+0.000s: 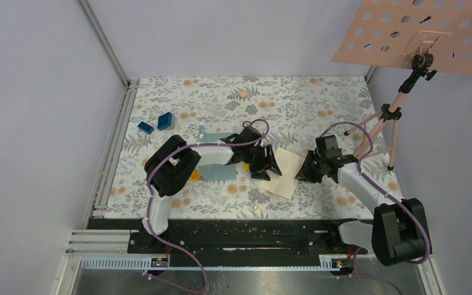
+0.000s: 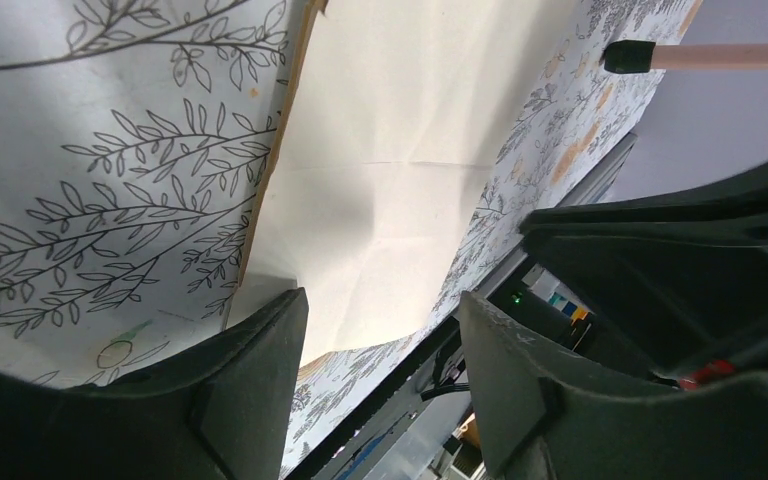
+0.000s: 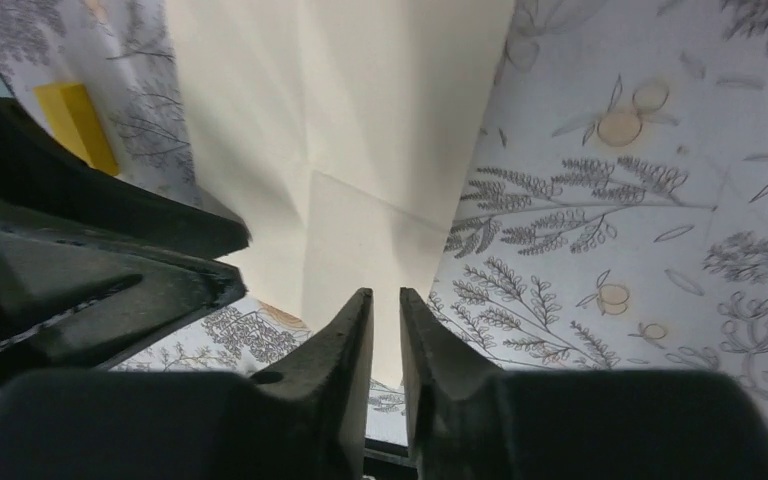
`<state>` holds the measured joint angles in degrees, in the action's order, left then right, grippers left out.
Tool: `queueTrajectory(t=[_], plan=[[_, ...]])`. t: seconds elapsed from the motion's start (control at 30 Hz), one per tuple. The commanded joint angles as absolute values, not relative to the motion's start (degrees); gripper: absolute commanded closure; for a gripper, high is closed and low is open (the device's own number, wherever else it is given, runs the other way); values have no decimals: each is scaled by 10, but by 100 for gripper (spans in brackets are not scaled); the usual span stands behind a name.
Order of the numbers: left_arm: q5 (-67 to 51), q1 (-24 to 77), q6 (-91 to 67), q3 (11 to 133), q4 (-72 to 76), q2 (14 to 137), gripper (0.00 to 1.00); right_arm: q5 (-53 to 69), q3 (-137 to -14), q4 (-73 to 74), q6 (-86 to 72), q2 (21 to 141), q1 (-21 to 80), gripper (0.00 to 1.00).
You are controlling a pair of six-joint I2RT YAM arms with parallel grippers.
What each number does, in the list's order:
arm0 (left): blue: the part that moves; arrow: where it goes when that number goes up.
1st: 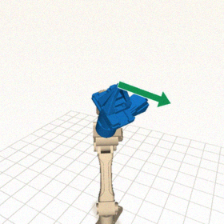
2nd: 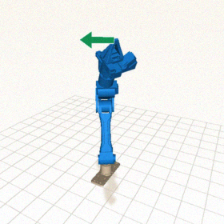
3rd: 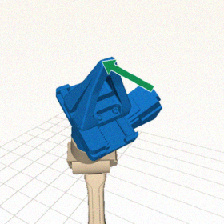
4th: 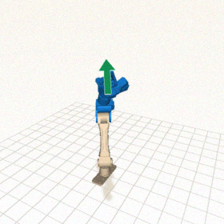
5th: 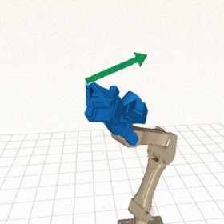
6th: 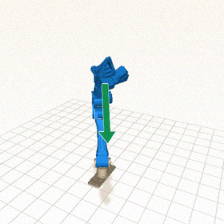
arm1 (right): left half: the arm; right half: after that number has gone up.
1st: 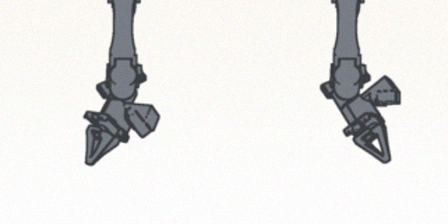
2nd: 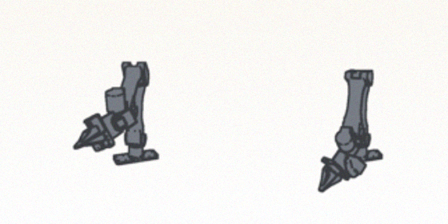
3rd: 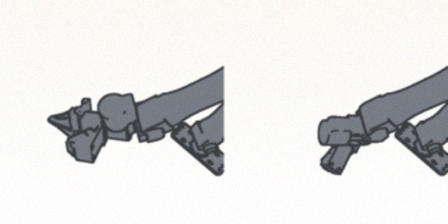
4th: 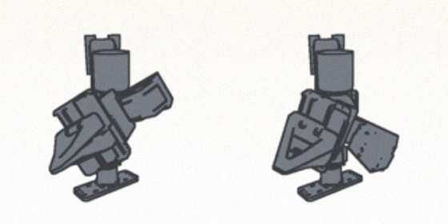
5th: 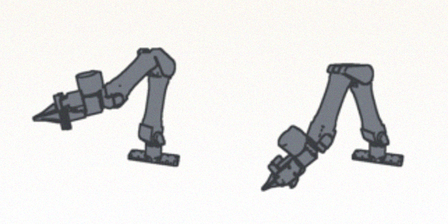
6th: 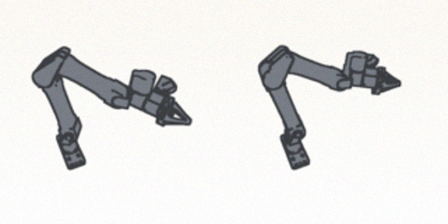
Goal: Place the letter into the envelope and seal it
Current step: Fold the letter at the center of the board.
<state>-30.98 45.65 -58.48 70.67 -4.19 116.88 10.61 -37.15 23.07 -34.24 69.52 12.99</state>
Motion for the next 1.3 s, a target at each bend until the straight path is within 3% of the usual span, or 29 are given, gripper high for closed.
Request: queueTrajectory(t=[0.0,0.2,0.4,0.57,0.8,0.97,1.13,1.2,1.27], plan=[[-296,458,-570,704,-31,1171,41,127,-336,187,-350,700,134,68],[-296,458,-548,716,-50,1170,41,70,-356,212,-338,696,130,31],[-304,457,-538,721,-64,1175,41,88,-371,197,-338,732,88,14],[-312,457,-535,715,-61,1174,41,122,-389,165,-341,777,64,11],[-322,455,-516,722,-76,1178,41,167,-410,122,-366,850,51,19],[-337,454,-522,720,-65,1184,41,198,-382,75,-401,847,50,55],[-344,453,-526,714,-53,1185,41,212,-349,54,-411,823,50,82],[-354,453,-525,712,-47,1185,41,218,-336,50,-412,810,51,88],[-360,454,-529,709,-40,1182,41,232,-325,42,-414,799,51,83]])
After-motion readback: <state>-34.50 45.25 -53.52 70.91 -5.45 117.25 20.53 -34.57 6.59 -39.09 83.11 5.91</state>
